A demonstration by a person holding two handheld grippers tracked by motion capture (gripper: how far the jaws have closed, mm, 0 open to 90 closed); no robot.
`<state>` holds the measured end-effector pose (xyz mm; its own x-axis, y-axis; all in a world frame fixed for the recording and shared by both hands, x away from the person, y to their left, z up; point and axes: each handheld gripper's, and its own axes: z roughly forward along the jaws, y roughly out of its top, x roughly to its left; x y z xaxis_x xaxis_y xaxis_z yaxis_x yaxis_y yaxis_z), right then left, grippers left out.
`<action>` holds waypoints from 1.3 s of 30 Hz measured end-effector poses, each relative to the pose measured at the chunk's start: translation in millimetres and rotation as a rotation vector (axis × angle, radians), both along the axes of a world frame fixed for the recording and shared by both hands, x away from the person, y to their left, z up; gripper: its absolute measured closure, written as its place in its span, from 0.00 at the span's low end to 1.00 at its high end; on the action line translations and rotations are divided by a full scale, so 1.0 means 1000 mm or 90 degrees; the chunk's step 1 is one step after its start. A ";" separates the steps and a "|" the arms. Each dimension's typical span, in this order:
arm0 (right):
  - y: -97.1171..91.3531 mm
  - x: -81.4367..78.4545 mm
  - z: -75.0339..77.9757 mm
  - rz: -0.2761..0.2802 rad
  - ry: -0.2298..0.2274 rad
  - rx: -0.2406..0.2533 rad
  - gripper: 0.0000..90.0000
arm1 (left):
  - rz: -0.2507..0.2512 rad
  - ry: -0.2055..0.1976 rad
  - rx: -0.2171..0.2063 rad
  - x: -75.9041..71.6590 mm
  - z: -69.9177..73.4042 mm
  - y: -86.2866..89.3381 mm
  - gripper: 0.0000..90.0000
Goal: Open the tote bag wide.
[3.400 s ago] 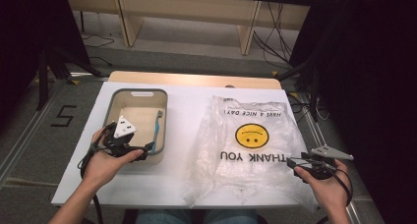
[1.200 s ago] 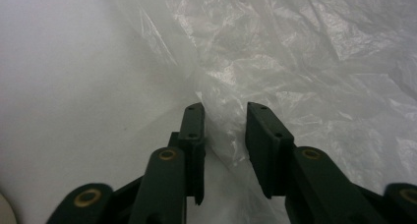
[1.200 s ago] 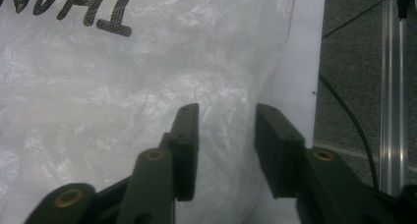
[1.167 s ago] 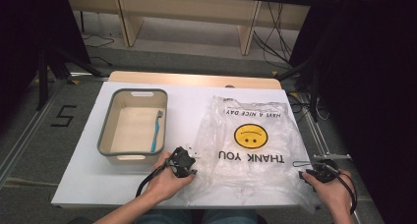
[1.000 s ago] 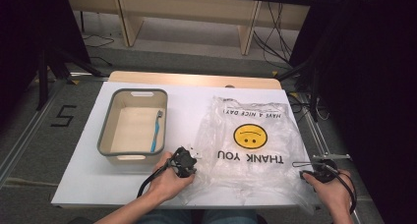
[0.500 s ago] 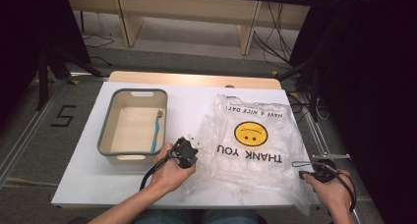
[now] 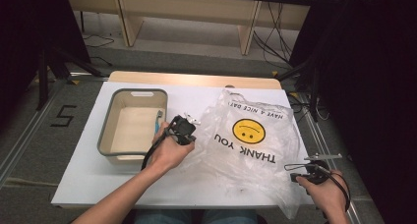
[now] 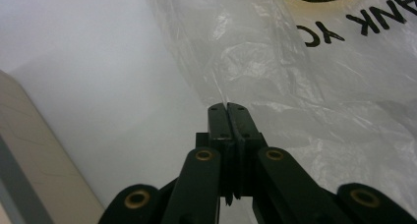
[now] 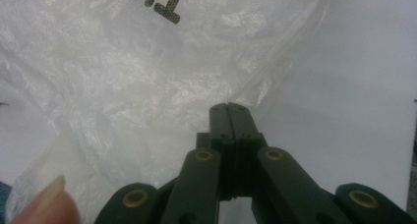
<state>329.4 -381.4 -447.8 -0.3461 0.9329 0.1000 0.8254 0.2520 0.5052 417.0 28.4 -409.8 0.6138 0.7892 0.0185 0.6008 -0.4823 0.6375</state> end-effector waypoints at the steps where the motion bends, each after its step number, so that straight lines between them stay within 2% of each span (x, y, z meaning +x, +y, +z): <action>1: 0.002 0.000 0.001 0.003 0.002 0.000 1.00 | 0.000 0.000 0.000 0.000 0.000 0.000 0.99; 6: 0.011 -0.002 0.001 0.022 0.009 0.012 1.00 | 0.017 -0.012 0.013 0.019 0.003 0.002 0.99; 7: 0.013 -0.002 0.000 0.027 0.010 0.013 1.00 | 0.017 -0.012 0.013 0.019 0.003 0.002 0.99; 12: 0.021 -0.002 -0.001 0.043 0.020 0.022 1.00 | 0.047 -0.022 0.013 0.036 0.000 0.007 0.99; 20: 0.034 -0.003 -0.001 0.065 0.027 0.043 1.00 | 0.078 -0.032 -0.004 0.052 -0.003 0.015 0.99; 29: 0.047 -0.005 -0.002 0.093 0.034 0.063 1.00 | 0.091 -0.043 -0.010 0.061 -0.006 0.020 0.95; 33: 0.053 -0.005 -0.004 0.104 0.037 0.063 1.00 | 0.090 -0.065 -0.008 0.063 -0.006 0.021 0.88; 36: 0.055 -0.005 -0.004 0.108 0.037 0.062 1.00 | 0.096 -0.089 -0.018 0.063 -0.005 0.021 0.75; 37: 0.055 -0.005 -0.005 0.108 0.037 0.063 1.00 | 0.096 -0.089 -0.018 0.063 -0.005 0.021 0.69; 38: 0.056 -0.005 -0.005 0.111 0.037 0.064 0.99 | 0.103 -0.110 -0.019 0.062 -0.003 0.021 0.62; 39: 0.056 -0.005 -0.005 0.114 0.039 0.064 0.98 | 0.104 -0.119 -0.019 0.061 -0.001 0.022 0.58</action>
<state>324.5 -324.9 -452.4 -0.4963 0.8411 0.2150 0.8017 0.3490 0.4853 478.1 49.9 -411.0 0.4668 0.8793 0.0945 0.5398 -0.3679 0.7571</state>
